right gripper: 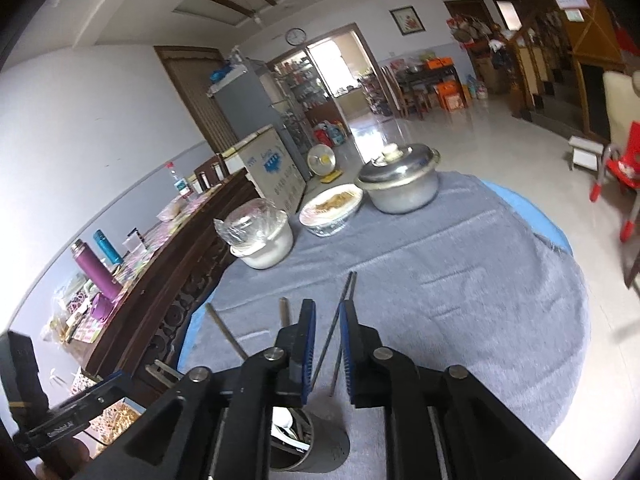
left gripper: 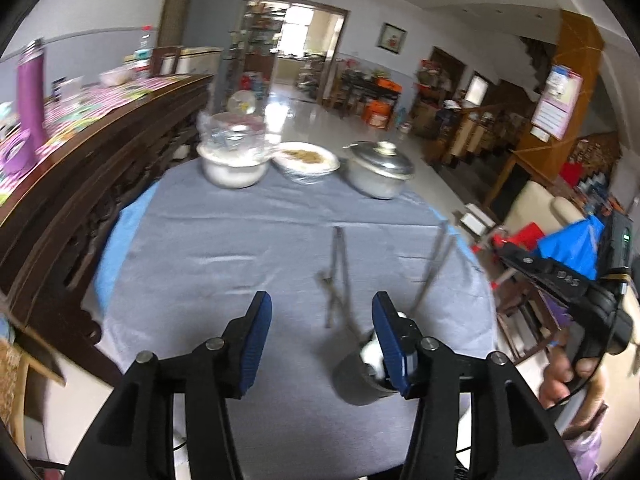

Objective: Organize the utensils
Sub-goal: 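Move both grippers to the remaining chopsticks and grasp one with the right gripper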

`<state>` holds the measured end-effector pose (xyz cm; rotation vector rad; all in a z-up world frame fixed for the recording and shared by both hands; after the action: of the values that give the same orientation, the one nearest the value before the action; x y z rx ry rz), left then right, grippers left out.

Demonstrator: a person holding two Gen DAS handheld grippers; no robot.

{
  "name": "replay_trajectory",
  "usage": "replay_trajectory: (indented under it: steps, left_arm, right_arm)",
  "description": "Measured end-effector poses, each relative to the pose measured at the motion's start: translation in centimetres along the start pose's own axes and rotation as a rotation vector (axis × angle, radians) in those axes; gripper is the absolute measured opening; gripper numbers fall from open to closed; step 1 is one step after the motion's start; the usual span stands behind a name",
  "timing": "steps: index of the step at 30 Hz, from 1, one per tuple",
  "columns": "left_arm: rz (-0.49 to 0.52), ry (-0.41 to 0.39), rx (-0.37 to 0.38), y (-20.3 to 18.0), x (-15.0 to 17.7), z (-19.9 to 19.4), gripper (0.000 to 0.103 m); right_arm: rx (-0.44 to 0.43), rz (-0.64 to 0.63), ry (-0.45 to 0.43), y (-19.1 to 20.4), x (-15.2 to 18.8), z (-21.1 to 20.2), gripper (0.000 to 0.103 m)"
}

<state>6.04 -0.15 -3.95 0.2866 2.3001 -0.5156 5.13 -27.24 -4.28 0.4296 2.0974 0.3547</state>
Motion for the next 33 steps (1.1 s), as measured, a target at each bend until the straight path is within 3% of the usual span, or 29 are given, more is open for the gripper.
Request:
replay_trajectory:
  steps: [7,12,23,33]
  left_arm:
    - [-0.091,0.049,-0.09,5.0,1.8,1.4,0.053]
    - [-0.154,0.129,-0.145,7.8,3.8,3.5,0.053]
    - [-0.226,0.244,-0.181,10.8,6.7,7.4,0.053]
    - [-0.243,0.302,-0.191,12.2,7.2,10.1,0.053]
  right_arm:
    - [0.027,0.071,0.061,-2.4,0.9,1.8,0.019]
    - [0.036,0.111,0.108,-3.8,1.8,3.3,0.019]
    - [0.045,0.173,0.203,-6.1,3.6,6.6,0.019]
    - [0.047,0.205,0.288,-7.1,4.5,10.1,0.019]
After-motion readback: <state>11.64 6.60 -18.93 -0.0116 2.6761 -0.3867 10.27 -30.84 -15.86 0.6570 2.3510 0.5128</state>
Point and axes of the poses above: each gripper's, at about its wrist camera, not at the fingertips, and z roughly the way its jaws point, y to its left, x to its underside, the point moved 9 cm from there along z, roughly the way its jaws point, and after that the axes turned 2 degrees about x, right-handed, at the moved point
